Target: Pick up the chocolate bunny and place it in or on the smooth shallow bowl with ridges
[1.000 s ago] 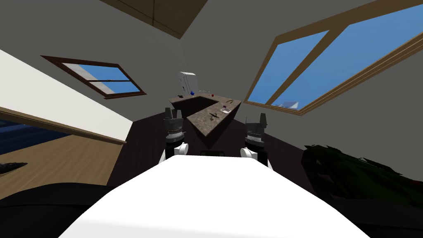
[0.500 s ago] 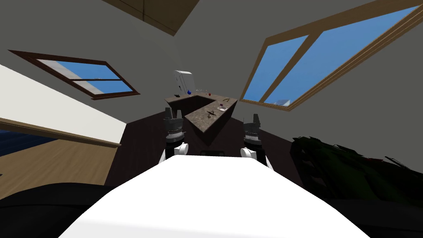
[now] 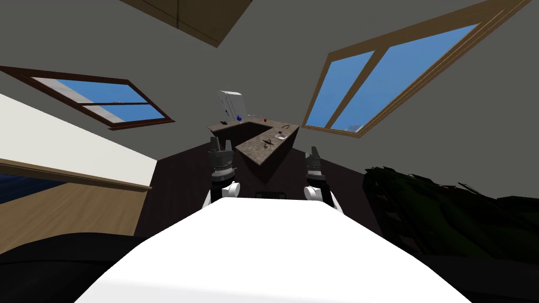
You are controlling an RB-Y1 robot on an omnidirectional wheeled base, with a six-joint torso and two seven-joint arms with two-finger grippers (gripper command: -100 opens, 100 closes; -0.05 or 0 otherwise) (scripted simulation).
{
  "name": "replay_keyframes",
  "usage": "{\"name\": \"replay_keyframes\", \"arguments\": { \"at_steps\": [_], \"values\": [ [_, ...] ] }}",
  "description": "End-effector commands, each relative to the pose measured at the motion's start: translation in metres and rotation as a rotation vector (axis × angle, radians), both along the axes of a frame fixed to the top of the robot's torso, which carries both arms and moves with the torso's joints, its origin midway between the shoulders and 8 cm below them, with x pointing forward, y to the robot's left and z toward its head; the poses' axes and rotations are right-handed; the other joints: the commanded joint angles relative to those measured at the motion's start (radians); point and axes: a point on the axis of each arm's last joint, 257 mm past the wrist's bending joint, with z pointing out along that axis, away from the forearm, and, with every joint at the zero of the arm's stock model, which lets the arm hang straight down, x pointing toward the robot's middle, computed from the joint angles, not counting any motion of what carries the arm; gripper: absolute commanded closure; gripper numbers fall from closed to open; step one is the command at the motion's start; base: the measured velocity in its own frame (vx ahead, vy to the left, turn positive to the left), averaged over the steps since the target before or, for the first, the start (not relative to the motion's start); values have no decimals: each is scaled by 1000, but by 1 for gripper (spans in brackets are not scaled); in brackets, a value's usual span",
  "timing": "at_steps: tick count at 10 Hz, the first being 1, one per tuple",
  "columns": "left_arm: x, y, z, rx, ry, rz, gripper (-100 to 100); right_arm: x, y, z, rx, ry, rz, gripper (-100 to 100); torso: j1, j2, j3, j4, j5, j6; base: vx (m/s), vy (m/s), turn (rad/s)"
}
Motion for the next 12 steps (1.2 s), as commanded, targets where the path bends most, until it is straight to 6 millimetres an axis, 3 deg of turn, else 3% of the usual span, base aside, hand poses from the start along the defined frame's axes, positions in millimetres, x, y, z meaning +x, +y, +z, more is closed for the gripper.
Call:
{"name": "replay_keyframes", "arguments": {
  "at_steps": [1,5,8,12],
  "values": [
    [0,0,0,0,0,0,0,15,5,-20,-51,62,-8,-100,0,0,0,0,0,0,-109,91,-55],
    [0,0,0,0,0,0,0,44,15,-64,-167,190,-16,-100,2,-5,-3,-1,1,0,-48,113,-23],
    [0,0,0,0,0,0,0,54,18,-80,-214,237,-18,-100,2,-6,-4,-1,0,0,-17,79,-8],
    [0,0,0,0,0,0,0,83,21,-133,-378,387,-25,-100,5,-7,-4,-2,1,0,2,135,0]
  ]
}}
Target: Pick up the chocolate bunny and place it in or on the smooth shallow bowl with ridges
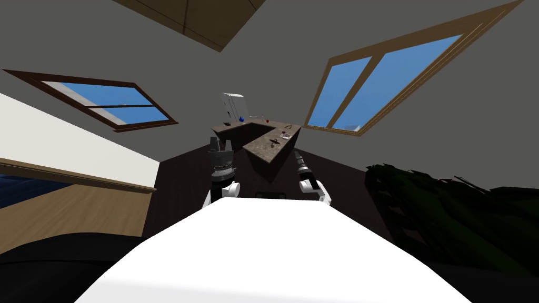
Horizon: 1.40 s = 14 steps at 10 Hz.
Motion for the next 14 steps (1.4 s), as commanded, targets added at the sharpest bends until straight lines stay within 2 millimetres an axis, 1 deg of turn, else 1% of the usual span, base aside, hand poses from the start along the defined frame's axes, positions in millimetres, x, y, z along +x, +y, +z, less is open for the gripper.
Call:
{"name": "replay_keyframes", "arguments": {
  "at_steps": [1,2,3,4,5,6,7,8,9,10,11,12,13,14],
  "values": [
    [0,0,0,0,0,0,0,5,-2,-13,-32,31,-2,-100,0,0,0,0,0,0,12,98,0],
    [0,0,0,0,0,0,0,14,-4,-30,-93,81,-5,-100,-2,0,0,0,0,0,-7,112,13],
    [0,0,0,0,0,0,0,22,-6,-38,-155,108,-4,-100,-2,1,0,0,0,0,16,186,23],
    [0,0,0,0,0,0,0,22,-8,-48,-156,135,-9,-100,2,0,0,0,0,0,26,151,0],
    [0,0,0,0,0,0,0,29,-13,-62,-221,175,-12,-100,1,0,0,0,0,0,24,133,17],
    [0,0,0,0,0,0,0,29,-14,-65,-221,186,-14,-100,0,-1,0,0,0,0,39,108,9],
    [0,0,0,0,0,0,0,36,-22,-79,-287,229,-19,-100,-2,-1,-1,0,0,0,45,112,32],
    [0,0,0,0,0,0,0,36,-22,-81,-288,236,-21,-100,-2,-2,-1,0,0,0,42,107,12],
    [0,0,0,0,0,0,0,42,-32,-95,-354,281,-30,-100,-2,-2,-1,0,0,0,49,151,36],
    [0,0,0,0,0,0,0,42,-33,-96,-354,285,-31,-100,0,-2,-1,-1,0,0,41,129,7],
    [0,0,0,0,0,0,0,47,-44,-108,-420,329,-42,-100,-1,-2,-1,0,0,0,68,141,37],
    [0,0,0,0,0,0,0,47,-45,-109,-420,332,-43,-100,0,-3,-2,-1,0,0,56,119,13],
    [0,0,0,0,0,0,0,52,-59,-120,-485,378,-57,-100,-1,-3,-2,-1,0,0,46,128,35],
    [0,0,0,0,0,0,0,57,-73,-126,-548,409,-72,-100,-1,-2,-1,-1,0,0,117,224,65]
  ]
}}
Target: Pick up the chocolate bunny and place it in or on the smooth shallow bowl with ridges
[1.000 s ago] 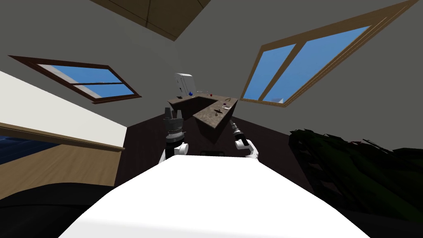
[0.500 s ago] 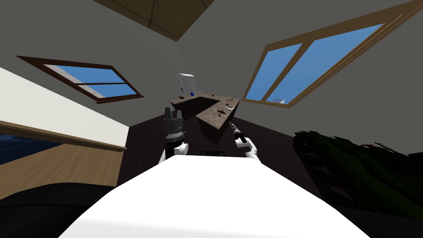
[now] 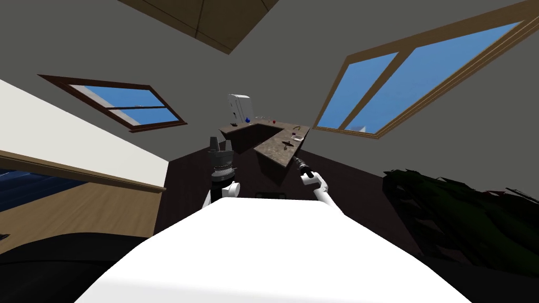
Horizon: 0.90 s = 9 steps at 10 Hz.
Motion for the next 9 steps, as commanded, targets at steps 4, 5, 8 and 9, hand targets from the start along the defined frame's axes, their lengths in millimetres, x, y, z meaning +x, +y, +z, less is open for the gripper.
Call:
{"name": "replay_keyframes", "arguments": {
  "at_steps": [4,5,8,9],
  "values": [
    [0,0,0,0,0,0,0,9,-47,-21,-164,110,-54,-100,-6,2,1,0,-1,1,87,146,36],
    [0,0,0,0,0,0,0,13,-64,-23,-220,136,-72,-100,-5,2,1,0,-1,0,118,214,87],
    [0,0,0,0,0,0,0,16,-102,-25,-322,197,-123,-100,-5,1,0,0,-1,0,105,154,49],
    [0,0,0,0,0,0,0,17,-120,-24,-366,222,-149,-100,-2,-1,0,0,0,0,131,218,73]
  ]
}}
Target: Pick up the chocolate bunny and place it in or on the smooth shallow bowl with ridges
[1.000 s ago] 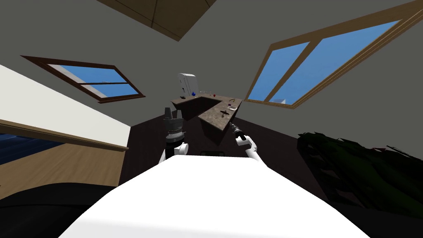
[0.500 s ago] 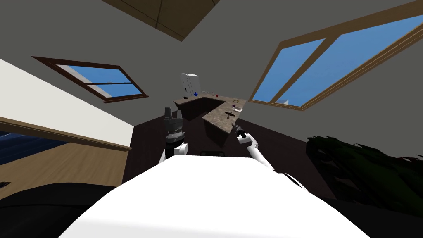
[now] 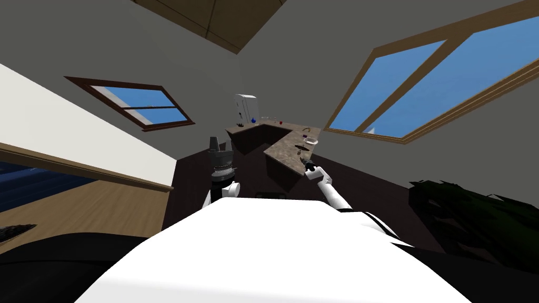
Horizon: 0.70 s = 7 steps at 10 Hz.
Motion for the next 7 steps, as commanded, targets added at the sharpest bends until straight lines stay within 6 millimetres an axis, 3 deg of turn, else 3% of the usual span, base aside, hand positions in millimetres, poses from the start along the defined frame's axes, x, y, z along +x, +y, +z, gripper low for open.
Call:
{"name": "replay_keyframes", "arguments": {
  "at_steps": [1,2,3,7],
  "values": [
    [0,0,0,0,0,0,0,0,-29,2,-70,39,-44,-100,0,0,0,0,0,0,180,198,41],
    [0,0,0,0,0,0,0,1,-44,5,-105,57,-68,-100,-1,-3,-1,0,0,0,198,206,79],
    [0,0,0,0,0,0,0,1,-44,5,-105,57,-68,-100,0,-4,-2,-1,0,0,133,134,16],
    [0,0,0,0,0,0,0,-2,-88,15,-195,99,-142,-100,-7,1,1,0,-1,0,108,96,33]
  ]
}}
